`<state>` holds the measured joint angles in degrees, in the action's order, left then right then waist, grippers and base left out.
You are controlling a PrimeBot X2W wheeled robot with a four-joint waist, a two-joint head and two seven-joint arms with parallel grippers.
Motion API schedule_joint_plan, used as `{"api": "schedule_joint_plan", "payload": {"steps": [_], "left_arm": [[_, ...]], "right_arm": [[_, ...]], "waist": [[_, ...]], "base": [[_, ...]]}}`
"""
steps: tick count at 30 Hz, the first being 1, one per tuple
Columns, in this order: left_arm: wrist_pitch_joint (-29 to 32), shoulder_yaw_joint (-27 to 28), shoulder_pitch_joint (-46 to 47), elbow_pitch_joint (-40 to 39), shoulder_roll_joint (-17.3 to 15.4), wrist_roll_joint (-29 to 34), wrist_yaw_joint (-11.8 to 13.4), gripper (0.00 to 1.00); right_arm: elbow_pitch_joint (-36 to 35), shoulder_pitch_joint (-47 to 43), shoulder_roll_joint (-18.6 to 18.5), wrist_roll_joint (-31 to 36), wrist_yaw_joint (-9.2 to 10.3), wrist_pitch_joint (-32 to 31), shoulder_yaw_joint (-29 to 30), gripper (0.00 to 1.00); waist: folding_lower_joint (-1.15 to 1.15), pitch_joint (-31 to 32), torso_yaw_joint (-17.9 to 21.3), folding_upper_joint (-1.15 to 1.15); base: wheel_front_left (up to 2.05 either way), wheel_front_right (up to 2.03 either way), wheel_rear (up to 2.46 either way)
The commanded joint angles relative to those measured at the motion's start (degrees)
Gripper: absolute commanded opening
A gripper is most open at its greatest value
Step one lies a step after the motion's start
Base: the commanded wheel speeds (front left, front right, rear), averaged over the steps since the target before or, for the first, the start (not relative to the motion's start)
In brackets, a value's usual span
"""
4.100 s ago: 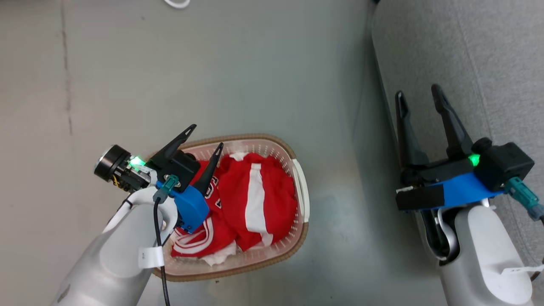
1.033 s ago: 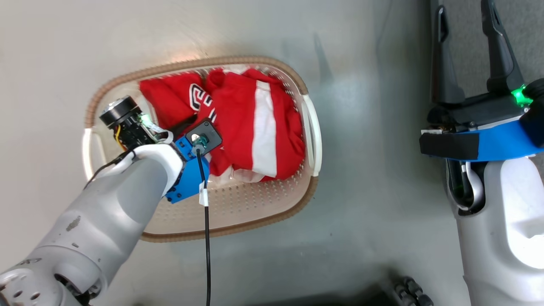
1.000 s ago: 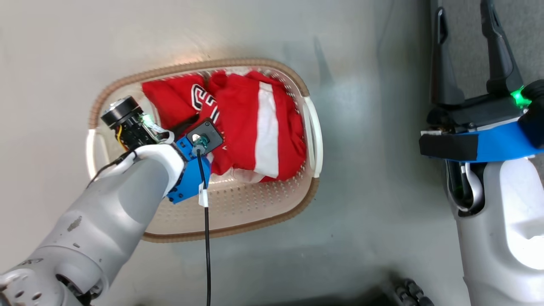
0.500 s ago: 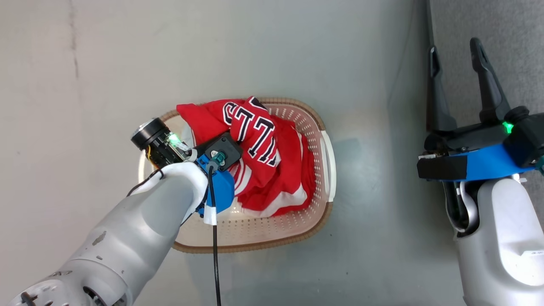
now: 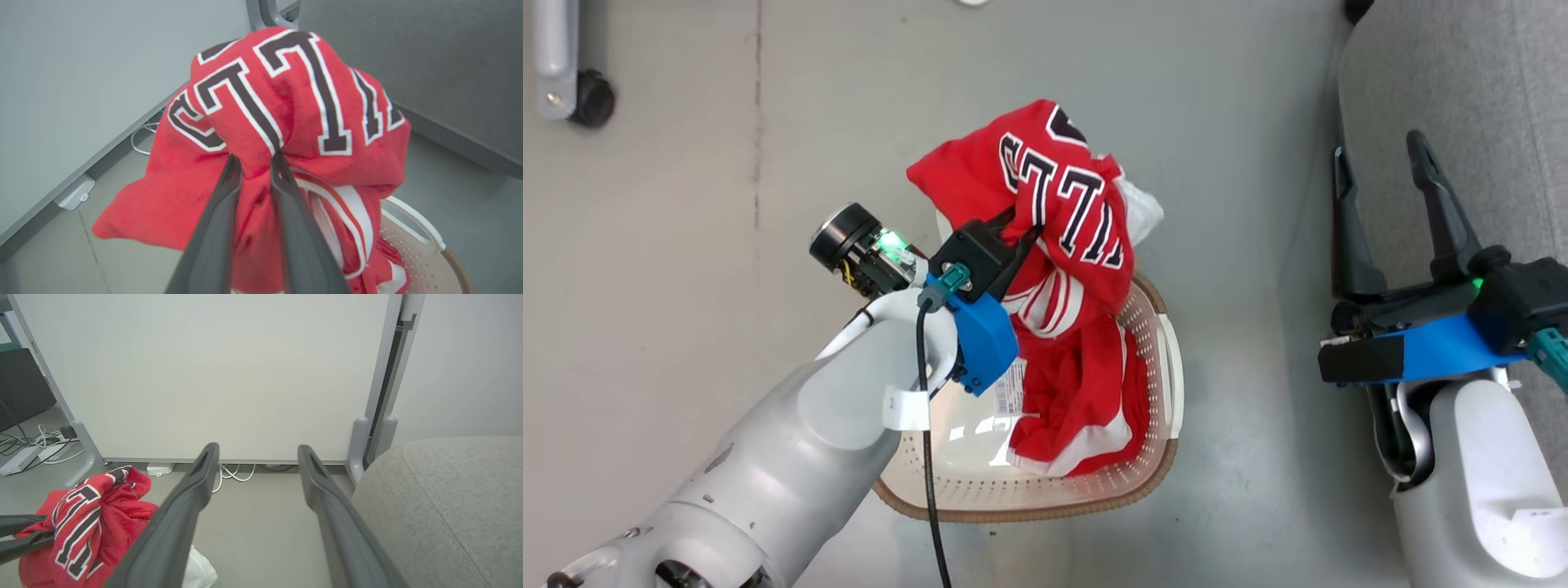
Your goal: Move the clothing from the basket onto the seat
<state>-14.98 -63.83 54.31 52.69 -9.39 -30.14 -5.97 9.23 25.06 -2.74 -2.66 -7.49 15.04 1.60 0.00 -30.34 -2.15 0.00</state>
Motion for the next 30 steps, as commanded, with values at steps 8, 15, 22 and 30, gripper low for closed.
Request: {"api": "schedule_joint_plan", "payload": {"steps": [8, 15, 22, 30], "left_arm": [[-0.29, 7.95, -2.65, -9.31, -1.45, 2.19, 1.45, 0.0], [-0.29, 13.11, -4.68, -14.51, -1.38, 3.53, 1.56, 0.0], [-0.3, 16.14, -6.89, -17.45, -0.78, 4.29, 1.13, 0.0], [-0.3, 17.68, -9.64, -19.5, -0.53, 4.63, 1.06, 0.0]], "right_arm": [[1.07, -2.68, -0.27, -0.42, -0.01, 0.22, -0.38, 1.0], [1.91, -4.98, -0.27, -0.55, -0.01, 0.22, -0.08, 1.0], [2.78, -7.87, -0.27, -0.94, -0.01, 0.22, 0.23, 1.0], [3.52, -11.41, -0.26, -1.41, -0.01, 0.22, 0.58, 1.0]], "waist": [[0.0, 6.21, -0.67, 0.0], [0.0, 10.15, -0.93, 0.0], [0.0, 14.67, -1.02, 0.0], [0.0, 19.29, -1.24, 0.0]], "base": [[0.0, 0.0, 0.0], [0.0, 0.0, 0.0], [0.0, 0.0, 0.0], [0.0, 0.0, 0.0]]}}
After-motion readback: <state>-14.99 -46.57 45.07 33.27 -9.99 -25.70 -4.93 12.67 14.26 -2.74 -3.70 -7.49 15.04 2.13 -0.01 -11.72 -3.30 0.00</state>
